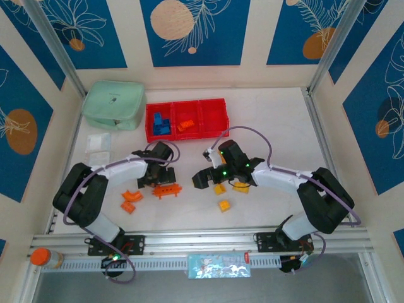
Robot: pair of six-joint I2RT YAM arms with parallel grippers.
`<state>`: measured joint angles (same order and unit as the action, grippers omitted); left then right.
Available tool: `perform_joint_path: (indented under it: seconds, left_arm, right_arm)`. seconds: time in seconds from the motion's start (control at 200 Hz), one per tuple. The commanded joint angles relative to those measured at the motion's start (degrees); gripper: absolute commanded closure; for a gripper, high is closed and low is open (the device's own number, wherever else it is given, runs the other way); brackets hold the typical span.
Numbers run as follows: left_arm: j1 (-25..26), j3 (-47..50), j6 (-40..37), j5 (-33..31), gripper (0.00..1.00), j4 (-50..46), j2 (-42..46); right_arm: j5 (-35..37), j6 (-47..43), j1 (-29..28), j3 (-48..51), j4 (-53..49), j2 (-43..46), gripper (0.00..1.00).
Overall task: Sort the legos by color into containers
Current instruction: Pick up the lego from the center of the table, then place the lego in the container.
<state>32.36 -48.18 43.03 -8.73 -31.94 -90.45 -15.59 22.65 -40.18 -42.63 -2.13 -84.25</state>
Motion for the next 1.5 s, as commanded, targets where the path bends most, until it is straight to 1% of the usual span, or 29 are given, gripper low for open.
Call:
perform_joint_path:
  seconds: [0.0, 0.12, 0.215, 0.31, 0.445, 0.845, 1.07, 1.205, 1.31, 1.395, 1.49]
  left_arm:
    - [-0.64, -1.87, -1.27, -0.24, 0.0, 1.89, -1.95]
    - [-0.72, -2.27, -1.61, -1.2, 0.04, 1.6, -2.45]
    - [-0.72, -2.09, -1.79, -1.11, 0.1, 1.89, -2.29]
    - [-0.79, -2.0, -2.05, -1.11, 0.12, 1.89, -2.41]
    - [-0.72, -1.65, -2.5, -1.07, 0.18, 2.08, -2.05]
    - [-0.76, -1.39, -4.07, -0.76, 0.27, 1.71, 0.25]
    - [-0.63, -2.67, -4.67, -0.46, 0.28, -0.44, 2.1]
    - [-0.54, -4.72, -5.44, 0.78, 0.29, -1.8, 4.29]
    - [-0.55, -7.45, -6.68, 2.41, 0.29, -1.93, 5.39]
    - [-0.56, -12.03, -8.24, 3.02, 0.29, -2.7, 4.59]
    - [-0.54, -19.63, -10.6, 2.82, 0.29, -4.53, 1.27]
  right_arm:
    - [-0.15, -0.84, -0.29, -1.38, -0.39, -0.57, 0.01]
    - [0.11, -0.77, -0.33, -1.1, -0.49, -0.22, 0.01]
    - [0.13, -0.77, -0.33, -1.07, -0.59, -0.2, 0.01]
    - [0.04, -0.79, -0.33, -1.48, -0.74, -0.47, 0.01]
    - [-0.18, -0.68, -0.33, -1.89, -0.69, -0.65, 0.01]
    - [-0.14, -0.51, -0.33, -2.09, -1.06, -0.44, 0.01]
    - [-0.39, -0.72, 0.25, -2.73, -2.29, -0.06, 0.01]
    - [-2.07, 0.51, 2.74, -3.23, -3.26, 1.5, 0.01]
    - [-0.22, -0.07, 4.29, -4.67, -6.58, 3.19, 0.01]
    - [1.49, -0.84, 5.49, -5.85, -9.17, 4.67, 0.01]
    - [2.04, -0.49, 8.04, -7.37, -11.78, 6.04, 0.01]
